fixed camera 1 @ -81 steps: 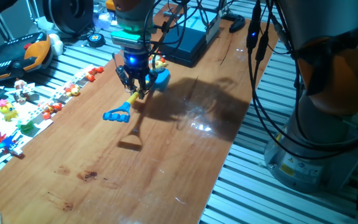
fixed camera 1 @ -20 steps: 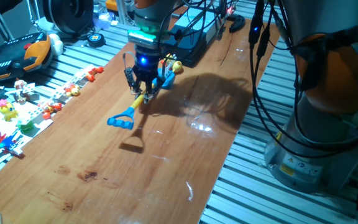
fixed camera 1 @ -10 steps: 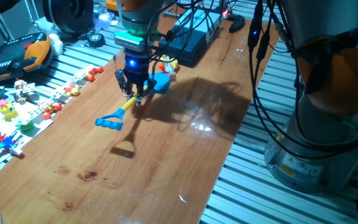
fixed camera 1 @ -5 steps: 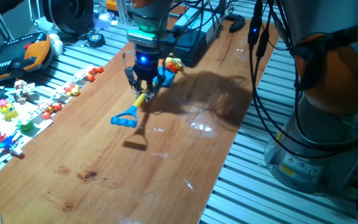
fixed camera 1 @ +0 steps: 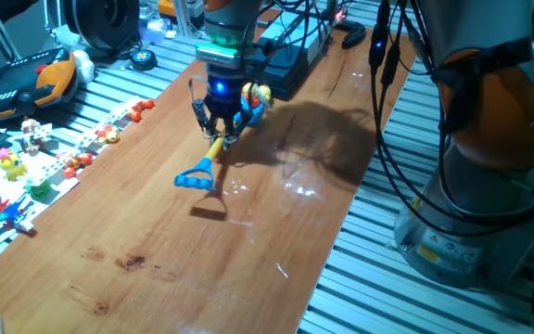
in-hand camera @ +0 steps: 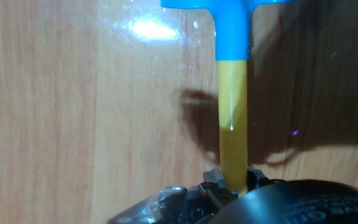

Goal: Use a shovel to scoop up an object

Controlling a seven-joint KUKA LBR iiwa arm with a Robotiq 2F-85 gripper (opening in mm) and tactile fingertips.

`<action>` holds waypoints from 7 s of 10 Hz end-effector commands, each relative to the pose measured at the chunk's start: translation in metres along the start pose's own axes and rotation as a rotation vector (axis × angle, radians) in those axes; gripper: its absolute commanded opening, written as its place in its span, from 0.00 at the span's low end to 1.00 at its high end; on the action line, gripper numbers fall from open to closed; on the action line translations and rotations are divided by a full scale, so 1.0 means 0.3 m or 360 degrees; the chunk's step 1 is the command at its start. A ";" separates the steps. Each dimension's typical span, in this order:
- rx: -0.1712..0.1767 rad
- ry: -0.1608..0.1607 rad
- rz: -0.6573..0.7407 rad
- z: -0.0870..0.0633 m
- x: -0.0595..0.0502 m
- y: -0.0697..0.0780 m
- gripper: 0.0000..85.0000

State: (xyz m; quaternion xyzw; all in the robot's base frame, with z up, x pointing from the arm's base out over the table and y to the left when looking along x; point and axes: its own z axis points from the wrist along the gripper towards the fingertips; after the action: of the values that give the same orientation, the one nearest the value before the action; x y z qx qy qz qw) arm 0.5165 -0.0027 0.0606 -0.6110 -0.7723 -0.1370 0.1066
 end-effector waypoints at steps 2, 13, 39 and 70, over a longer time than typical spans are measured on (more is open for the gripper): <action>0.0033 -0.0008 -0.0027 0.009 -0.017 -0.011 0.10; 0.0067 -0.0134 0.0006 -0.020 0.156 0.089 0.01; 0.0148 -0.0299 -0.0325 0.134 0.573 0.030 0.01; 0.0284 -0.0306 -0.0623 0.206 0.580 0.055 0.33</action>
State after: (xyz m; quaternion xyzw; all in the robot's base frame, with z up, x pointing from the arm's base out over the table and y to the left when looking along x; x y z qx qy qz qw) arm 0.4927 0.1808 0.0618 -0.4480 -0.8917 -0.0275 0.0578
